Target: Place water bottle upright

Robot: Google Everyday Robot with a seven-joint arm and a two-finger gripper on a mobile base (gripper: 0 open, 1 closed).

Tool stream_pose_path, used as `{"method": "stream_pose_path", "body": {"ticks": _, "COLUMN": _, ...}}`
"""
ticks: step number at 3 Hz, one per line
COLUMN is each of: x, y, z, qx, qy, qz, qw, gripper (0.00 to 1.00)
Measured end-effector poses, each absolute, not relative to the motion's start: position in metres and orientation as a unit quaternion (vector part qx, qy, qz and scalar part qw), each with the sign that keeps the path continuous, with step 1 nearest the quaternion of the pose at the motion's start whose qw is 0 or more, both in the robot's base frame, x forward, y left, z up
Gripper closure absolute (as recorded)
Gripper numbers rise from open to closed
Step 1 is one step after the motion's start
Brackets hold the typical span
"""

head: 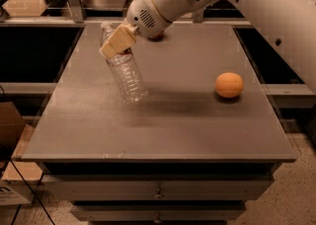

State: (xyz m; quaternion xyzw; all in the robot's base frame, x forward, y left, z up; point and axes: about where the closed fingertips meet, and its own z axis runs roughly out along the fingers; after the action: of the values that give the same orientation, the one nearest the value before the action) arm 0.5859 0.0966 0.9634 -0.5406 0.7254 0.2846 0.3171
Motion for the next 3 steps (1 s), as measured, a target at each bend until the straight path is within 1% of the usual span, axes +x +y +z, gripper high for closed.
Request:
{"method": "stream_pose_path", "body": {"ticks": 1, "x": 0.578, "y": 0.095, "z": 0.968, "qx": -0.558, "qy": 0.712, "qz": 0.259, "qw": 0.337, "gripper": 1.00}}
{"method": "stream_pose_path", "body": {"ticks": 2, "x": 0.566, "y": 0.096, "z": 0.984, "qx": -0.612, "qy": 0.661, "qz": 0.211, "qw": 0.379, "gripper": 1.00}}
{"method": "stream_pose_path", "body": {"ticks": 3, "x": 0.556, "y": 0.101, "z": 1.000, "qx": -0.666, "qy": 0.595, "qz": 0.181, "qw": 0.412, "gripper": 1.00}}
